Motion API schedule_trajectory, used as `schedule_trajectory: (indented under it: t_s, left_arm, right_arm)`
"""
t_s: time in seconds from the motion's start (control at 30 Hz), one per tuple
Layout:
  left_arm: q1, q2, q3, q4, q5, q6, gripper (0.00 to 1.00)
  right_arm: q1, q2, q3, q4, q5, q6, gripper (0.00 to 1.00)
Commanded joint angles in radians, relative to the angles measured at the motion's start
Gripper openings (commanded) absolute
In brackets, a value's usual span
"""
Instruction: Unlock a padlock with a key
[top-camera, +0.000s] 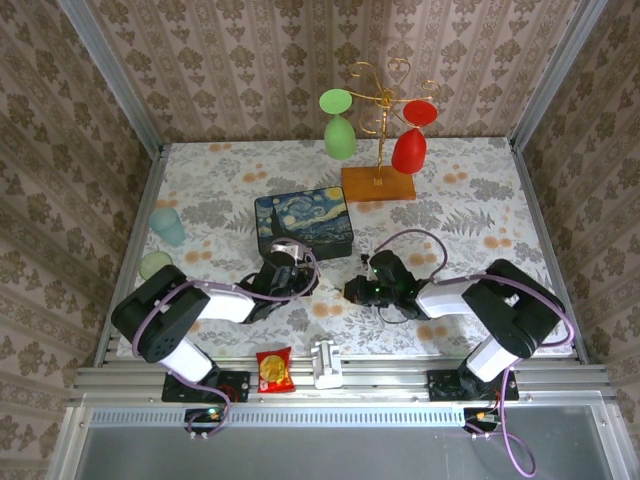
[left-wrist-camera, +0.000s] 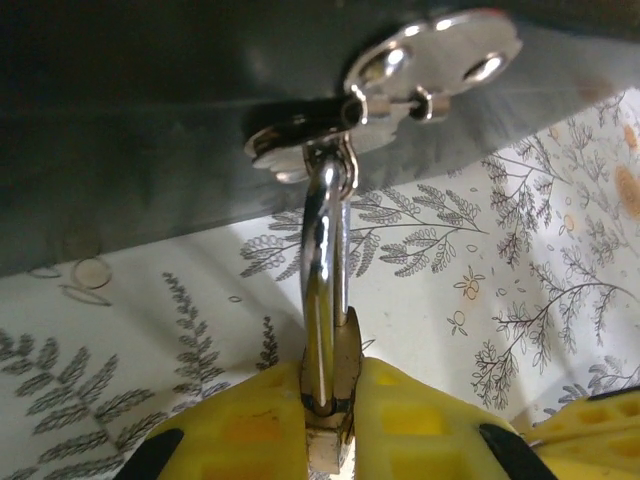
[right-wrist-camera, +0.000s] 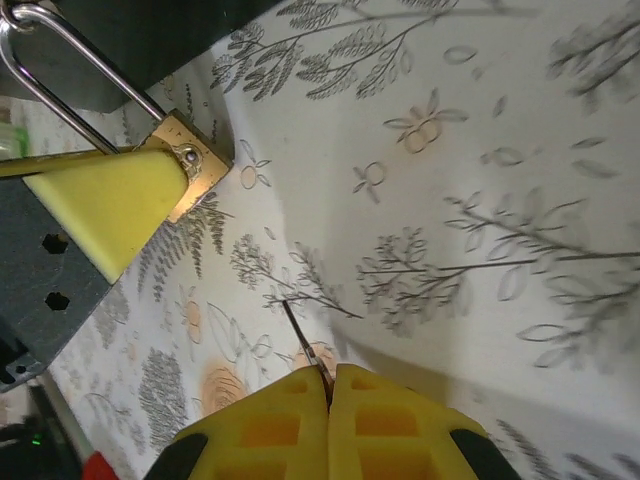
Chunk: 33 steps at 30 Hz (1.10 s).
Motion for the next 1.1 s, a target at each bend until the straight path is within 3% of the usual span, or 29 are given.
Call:
schedule_trajectory:
  t_s: [0.0,0.37,0.53,0.67,1.07]
  left_arm:
    - [0.013,-0.039,-0.023,0.068,0.031,-0.076,0.08]
    - [0.024,-0.052,-0.092,0.275,0.040,-0.236,0.00]
    - [0.025,-0.052,-0.085,0.297,0.055,-0.259,0.00]
    - [0.024,-0.071,-0.090,0.307,0.048,-0.276,0.00]
    - [0.022,-0.143,-0.087,0.270,0.027,-0.285,0.00]
  right_arm:
    - [0.013,0.036,0.009,0.181,0.020,0.150,0.00]
    - [0.011,0.153,-0.088,0.503,0.004,0.373,0.00]
    - [0.014,0.211,-0.096,0.644,-0.022,0.409,0.00]
    - [0.011,0.283,-0.100,0.818,-0.032,0.541,0.00]
    - [0.022,0.256,-0.072,0.819,-0.044,0.564,0.00]
